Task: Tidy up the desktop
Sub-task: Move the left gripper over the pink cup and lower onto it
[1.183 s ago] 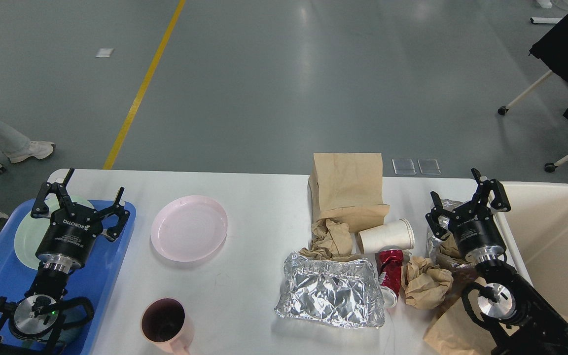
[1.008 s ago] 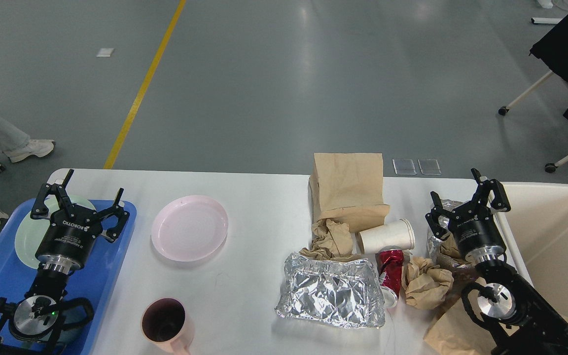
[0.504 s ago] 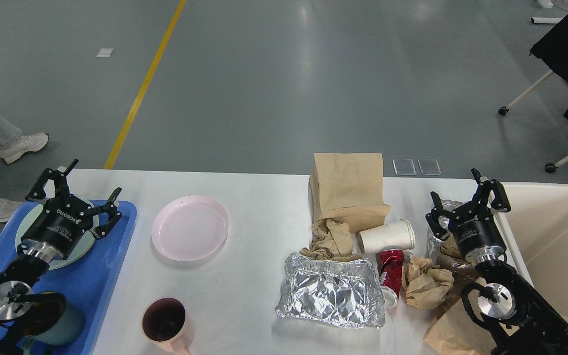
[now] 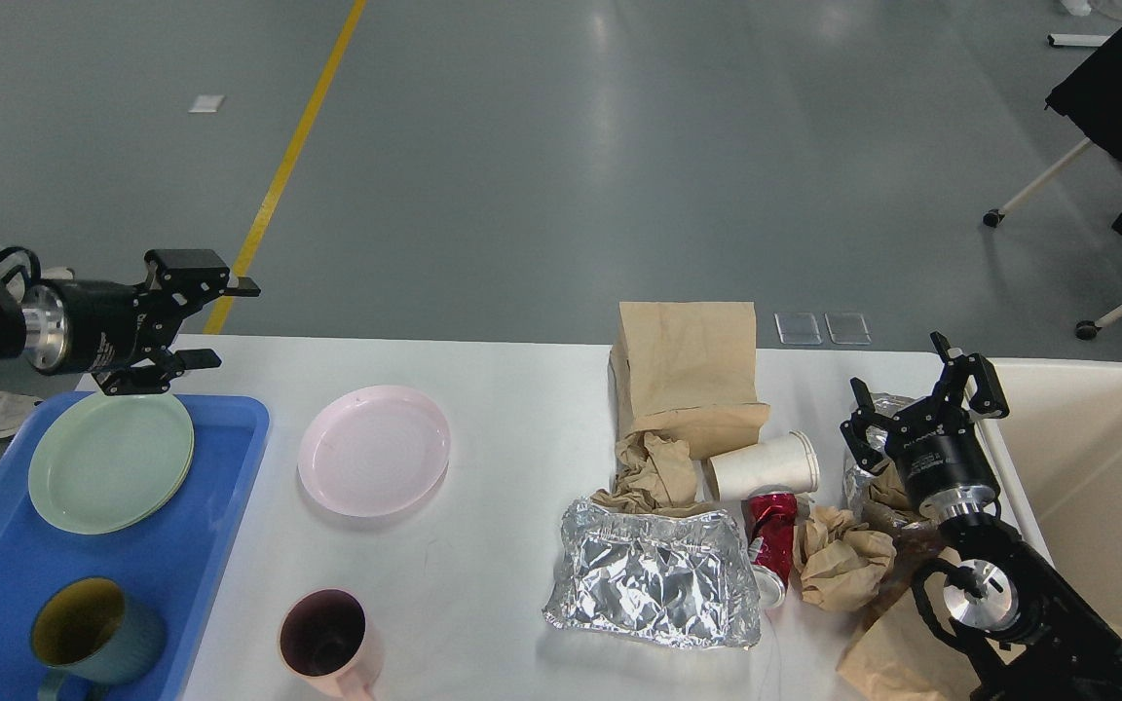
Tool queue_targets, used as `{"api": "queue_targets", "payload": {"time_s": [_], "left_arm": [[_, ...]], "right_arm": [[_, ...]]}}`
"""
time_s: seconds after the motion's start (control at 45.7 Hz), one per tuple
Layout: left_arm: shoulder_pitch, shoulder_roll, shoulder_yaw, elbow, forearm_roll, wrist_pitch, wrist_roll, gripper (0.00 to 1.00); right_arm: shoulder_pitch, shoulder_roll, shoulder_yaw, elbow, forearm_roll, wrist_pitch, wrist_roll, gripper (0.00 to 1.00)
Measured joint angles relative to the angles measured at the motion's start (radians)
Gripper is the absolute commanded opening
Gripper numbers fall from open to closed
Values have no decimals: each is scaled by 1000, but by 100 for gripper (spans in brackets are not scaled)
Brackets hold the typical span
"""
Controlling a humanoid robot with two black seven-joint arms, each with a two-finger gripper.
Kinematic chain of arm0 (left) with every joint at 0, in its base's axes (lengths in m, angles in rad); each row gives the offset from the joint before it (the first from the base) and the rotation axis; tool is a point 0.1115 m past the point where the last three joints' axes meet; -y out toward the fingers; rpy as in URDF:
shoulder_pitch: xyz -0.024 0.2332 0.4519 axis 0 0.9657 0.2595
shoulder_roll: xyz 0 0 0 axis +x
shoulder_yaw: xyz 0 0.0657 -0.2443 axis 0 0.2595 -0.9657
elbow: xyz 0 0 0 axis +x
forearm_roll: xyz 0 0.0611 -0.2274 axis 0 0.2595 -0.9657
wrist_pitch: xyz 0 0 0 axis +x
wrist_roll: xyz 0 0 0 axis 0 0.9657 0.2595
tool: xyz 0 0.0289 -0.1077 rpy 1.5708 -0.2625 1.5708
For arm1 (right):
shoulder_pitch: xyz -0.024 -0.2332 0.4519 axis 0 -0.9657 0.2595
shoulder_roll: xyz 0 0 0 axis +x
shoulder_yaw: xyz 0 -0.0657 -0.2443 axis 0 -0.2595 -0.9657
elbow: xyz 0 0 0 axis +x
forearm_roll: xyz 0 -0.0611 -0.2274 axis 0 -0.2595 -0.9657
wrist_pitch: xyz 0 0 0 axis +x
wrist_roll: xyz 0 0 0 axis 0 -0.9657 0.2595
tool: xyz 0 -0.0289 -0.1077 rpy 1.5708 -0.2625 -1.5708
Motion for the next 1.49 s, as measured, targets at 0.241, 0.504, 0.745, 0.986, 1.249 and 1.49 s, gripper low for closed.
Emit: {"api": "queue_targets", "payload": {"time_s": [0.241, 0.504, 0.745, 0.986, 1.249, 1.49], "left_arm": [[-252, -139, 342, -42, 0, -33, 4, 97], [-588, -298, 736, -224, 1, -97, -3, 97], [-814, -526, 868, -387, -35, -265, 4, 97], [-1144, -658, 960, -738, -204, -207, 4, 97], [-1308, -750, 985, -832, -217, -248, -1, 97], [-1283, -753, 981, -833, -217, -269, -2, 97]], "right_arm": [[-1, 0, 0, 1, 0, 0, 0, 100], [-1, 0, 0, 1, 0, 0, 0, 100], [-1, 0, 0, 1, 0, 0, 0, 100], [0, 0, 0, 0, 0, 0, 0, 100], [0, 0, 0, -1, 0, 0, 0, 100], [0, 0, 0, -1, 0, 0, 0, 100]]}}
